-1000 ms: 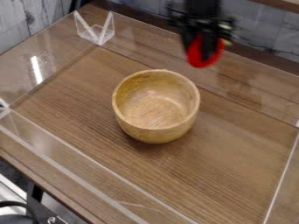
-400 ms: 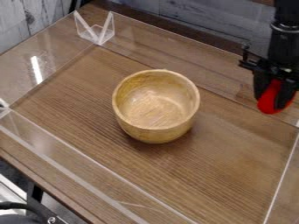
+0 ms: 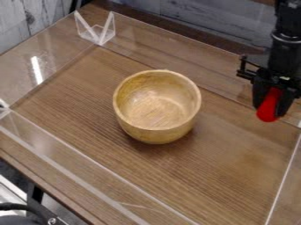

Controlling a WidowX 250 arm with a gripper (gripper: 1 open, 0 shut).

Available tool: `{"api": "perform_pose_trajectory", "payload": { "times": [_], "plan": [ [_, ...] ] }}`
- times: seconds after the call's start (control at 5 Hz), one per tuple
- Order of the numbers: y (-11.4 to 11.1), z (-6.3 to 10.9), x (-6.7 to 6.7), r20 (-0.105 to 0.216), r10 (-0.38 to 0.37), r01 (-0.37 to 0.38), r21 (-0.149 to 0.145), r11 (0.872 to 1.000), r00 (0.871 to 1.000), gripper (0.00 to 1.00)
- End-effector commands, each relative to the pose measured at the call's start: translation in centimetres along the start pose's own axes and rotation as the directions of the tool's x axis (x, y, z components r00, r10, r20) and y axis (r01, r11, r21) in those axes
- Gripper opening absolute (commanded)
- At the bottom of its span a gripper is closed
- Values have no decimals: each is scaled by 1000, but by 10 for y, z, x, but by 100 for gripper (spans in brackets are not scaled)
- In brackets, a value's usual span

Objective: Move the red fruit to the right side of the table

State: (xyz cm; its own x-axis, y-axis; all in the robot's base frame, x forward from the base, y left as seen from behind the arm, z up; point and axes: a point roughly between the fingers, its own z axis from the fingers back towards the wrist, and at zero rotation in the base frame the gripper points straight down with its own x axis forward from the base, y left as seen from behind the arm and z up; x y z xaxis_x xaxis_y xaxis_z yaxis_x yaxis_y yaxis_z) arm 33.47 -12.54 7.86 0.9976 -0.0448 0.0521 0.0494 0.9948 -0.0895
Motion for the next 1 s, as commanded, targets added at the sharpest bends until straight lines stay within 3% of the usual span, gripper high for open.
{"api": "perform_pose_trajectory", "payload": {
  "times": [0.0, 0.4, 0.6, 0.8],
  "plan": [
    [-4, -1, 2, 25, -1, 1, -2, 1000, 1000, 0],
    [9, -21, 10, 19, 32, -32, 5, 999, 999, 0],
    [21, -24, 17, 22, 61, -61, 12, 998, 998, 100],
    [27, -20, 19, 24, 40, -41, 18, 999, 999, 0]
  ]
}}
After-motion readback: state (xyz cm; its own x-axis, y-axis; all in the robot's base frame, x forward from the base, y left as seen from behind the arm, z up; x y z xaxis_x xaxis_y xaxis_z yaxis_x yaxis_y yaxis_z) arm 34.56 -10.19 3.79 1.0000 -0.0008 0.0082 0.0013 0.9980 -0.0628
